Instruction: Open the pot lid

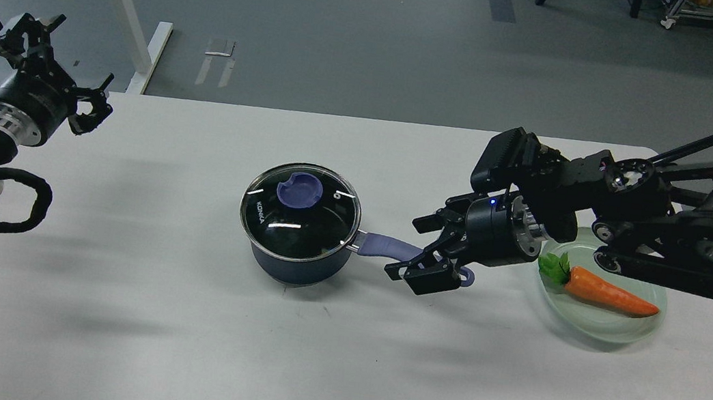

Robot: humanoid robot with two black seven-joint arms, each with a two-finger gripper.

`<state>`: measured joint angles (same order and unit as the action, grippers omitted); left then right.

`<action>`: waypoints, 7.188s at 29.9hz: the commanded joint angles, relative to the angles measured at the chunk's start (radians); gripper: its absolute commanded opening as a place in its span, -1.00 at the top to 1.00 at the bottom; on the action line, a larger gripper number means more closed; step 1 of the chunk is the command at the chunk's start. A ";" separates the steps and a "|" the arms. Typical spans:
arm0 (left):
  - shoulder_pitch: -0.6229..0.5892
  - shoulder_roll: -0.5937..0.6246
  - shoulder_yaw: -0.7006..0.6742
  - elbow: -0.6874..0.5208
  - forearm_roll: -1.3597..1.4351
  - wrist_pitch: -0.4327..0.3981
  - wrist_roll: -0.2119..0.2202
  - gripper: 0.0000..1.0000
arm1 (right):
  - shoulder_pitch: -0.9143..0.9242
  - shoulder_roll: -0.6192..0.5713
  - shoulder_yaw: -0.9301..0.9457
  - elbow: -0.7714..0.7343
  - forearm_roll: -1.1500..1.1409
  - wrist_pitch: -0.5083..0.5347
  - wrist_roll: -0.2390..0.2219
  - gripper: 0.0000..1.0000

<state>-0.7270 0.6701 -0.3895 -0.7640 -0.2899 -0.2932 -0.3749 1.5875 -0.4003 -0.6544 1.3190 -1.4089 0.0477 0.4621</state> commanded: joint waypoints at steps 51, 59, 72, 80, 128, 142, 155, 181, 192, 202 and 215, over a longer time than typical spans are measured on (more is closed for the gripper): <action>-0.184 0.026 -0.003 -0.320 0.829 0.014 -0.005 -0.99 | -0.037 0.072 -0.057 -0.135 -0.042 -0.002 -0.011 0.54; -0.198 -0.070 0.001 -0.498 1.521 0.035 0.001 -0.99 | -0.030 0.074 -0.054 -0.145 -0.041 -0.002 -0.010 0.54; -0.230 -0.161 0.222 -0.417 2.045 0.226 0.011 -0.99 | -0.026 0.064 -0.054 -0.141 -0.039 -0.002 -0.007 0.54; -0.236 -0.161 0.242 -0.367 2.056 0.241 0.011 -0.99 | -0.027 0.066 -0.054 -0.141 -0.038 -0.002 -0.007 0.54; -0.253 -0.158 0.356 -0.322 2.115 0.344 -0.002 0.10 | -0.029 0.064 -0.053 -0.142 -0.030 0.000 -0.007 0.52; -0.318 -0.123 0.354 -0.342 2.059 0.330 -0.024 0.14 | -0.029 0.057 -0.050 -0.142 -0.027 0.000 -0.007 0.52; -0.312 0.132 0.356 -0.391 1.947 0.332 -0.030 0.16 | -0.032 0.043 -0.045 -0.136 -0.027 0.000 -0.007 0.52; -0.055 0.126 0.498 -0.046 1.867 0.555 -0.094 0.14 | -0.035 0.028 -0.042 -0.129 -0.025 0.000 -0.003 0.52; -0.043 0.126 0.503 -0.044 1.832 0.557 -0.091 -0.49 | -0.032 0.028 -0.044 -0.127 -0.025 0.001 -0.003 0.51; -0.045 0.126 0.502 -0.044 1.824 0.557 -0.094 -0.62 | -0.032 0.026 -0.042 -0.127 -0.025 0.001 -0.003 0.35; -0.138 0.152 0.486 -0.046 1.390 0.514 -0.114 -0.98 | -0.038 -0.061 0.080 -0.110 -0.010 -0.011 0.000 -0.88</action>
<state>-0.8474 0.8212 0.1023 -0.8099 1.1797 0.2378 -0.4884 1.5535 -0.4288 -0.6296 1.2094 -1.4306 0.0429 0.4616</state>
